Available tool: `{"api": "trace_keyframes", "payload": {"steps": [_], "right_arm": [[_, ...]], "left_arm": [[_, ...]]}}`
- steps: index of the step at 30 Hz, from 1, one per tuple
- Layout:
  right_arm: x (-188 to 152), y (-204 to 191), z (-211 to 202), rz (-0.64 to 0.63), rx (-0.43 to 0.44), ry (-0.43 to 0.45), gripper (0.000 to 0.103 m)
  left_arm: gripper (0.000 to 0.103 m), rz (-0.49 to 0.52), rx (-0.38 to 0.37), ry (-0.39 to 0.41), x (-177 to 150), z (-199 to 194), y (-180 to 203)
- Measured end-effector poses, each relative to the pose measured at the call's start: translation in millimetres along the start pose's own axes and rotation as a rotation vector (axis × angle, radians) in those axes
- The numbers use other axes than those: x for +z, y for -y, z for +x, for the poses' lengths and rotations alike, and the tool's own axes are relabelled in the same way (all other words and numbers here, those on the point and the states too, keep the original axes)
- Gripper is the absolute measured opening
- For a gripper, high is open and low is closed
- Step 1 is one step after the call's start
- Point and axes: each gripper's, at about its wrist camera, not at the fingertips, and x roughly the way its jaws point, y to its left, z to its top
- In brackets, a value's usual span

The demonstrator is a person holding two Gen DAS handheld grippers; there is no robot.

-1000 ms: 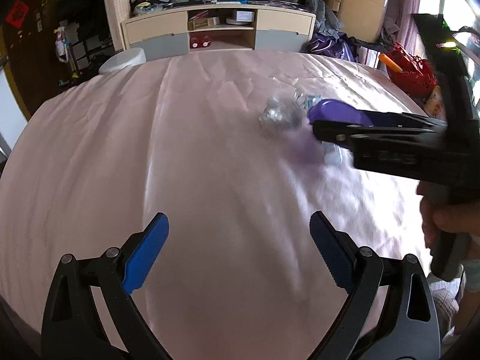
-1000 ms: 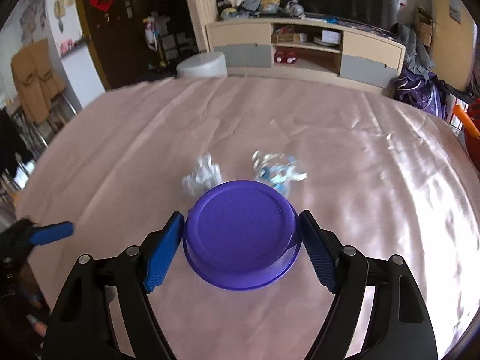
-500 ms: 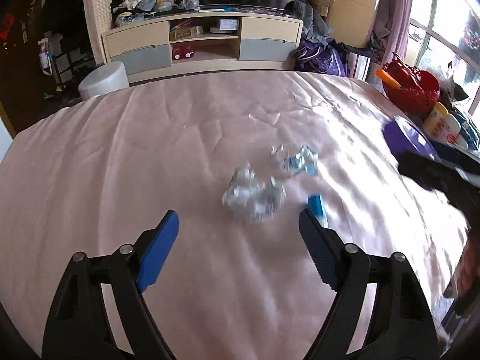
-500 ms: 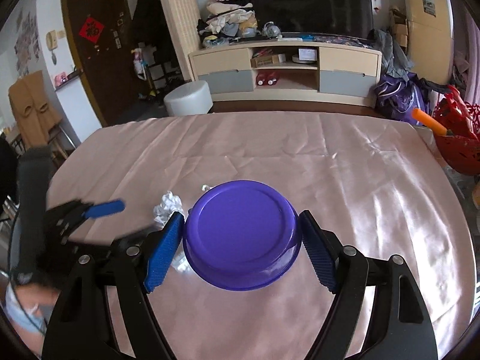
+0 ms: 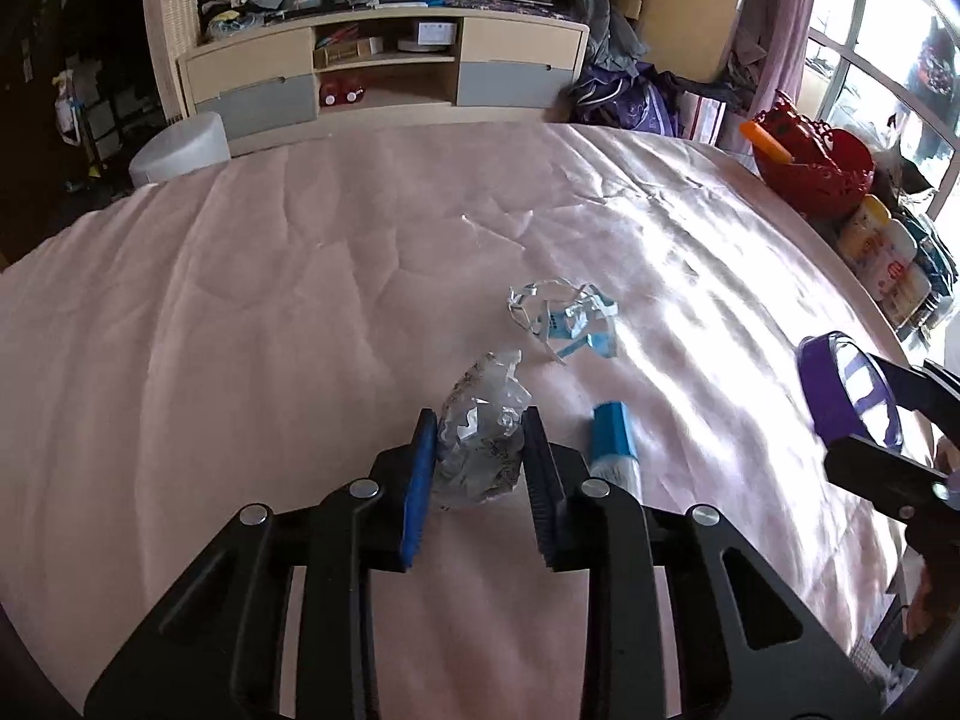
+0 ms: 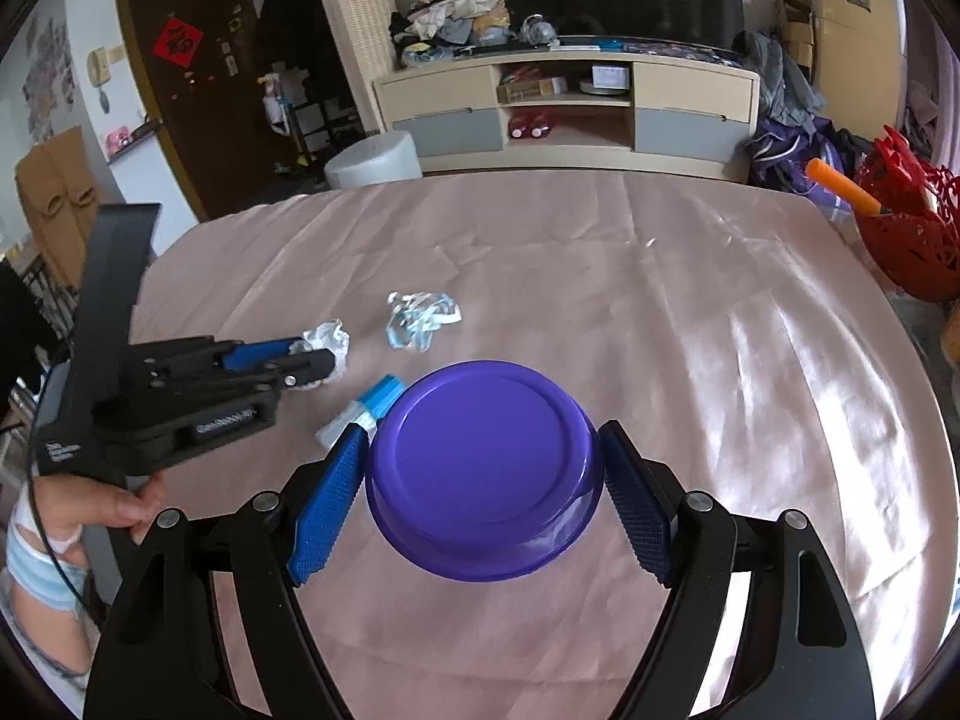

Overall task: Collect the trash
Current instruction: 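Carry the foil ball and purple bowl to the black bin and release them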

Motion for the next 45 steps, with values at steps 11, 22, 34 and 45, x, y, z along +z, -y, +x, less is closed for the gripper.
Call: {"api": "trace_keyframes", "payload": {"steps": [11, 22, 34, 45], "right_arm": [[-25.6, -25.2, -42.4, -0.035, 0.067, 0.046, 0.079], [-65.0, -53.8, -107.7, -0.070, 0.116, 0.100, 0.079], [-126.7, -75.0, -125.1, -0.073, 0.165, 0.066, 0.079], [-182.4, -72.7, -89.0, -0.013, 0.130, -0.028, 0.079]], "left_arm": [[0.025, -0.019, 0.076, 0.066, -51.5, -95.5, 5.0], [0.025, -0.054, 0.114, 0.105, -133.4, -187.3, 17.0], [0.025, -0.079, 0.078, 0.073, -220.9, -200.8, 35.9], [0.025, -0.118, 0.013, -0.041, -292.2, -143.1, 42.9]]}}
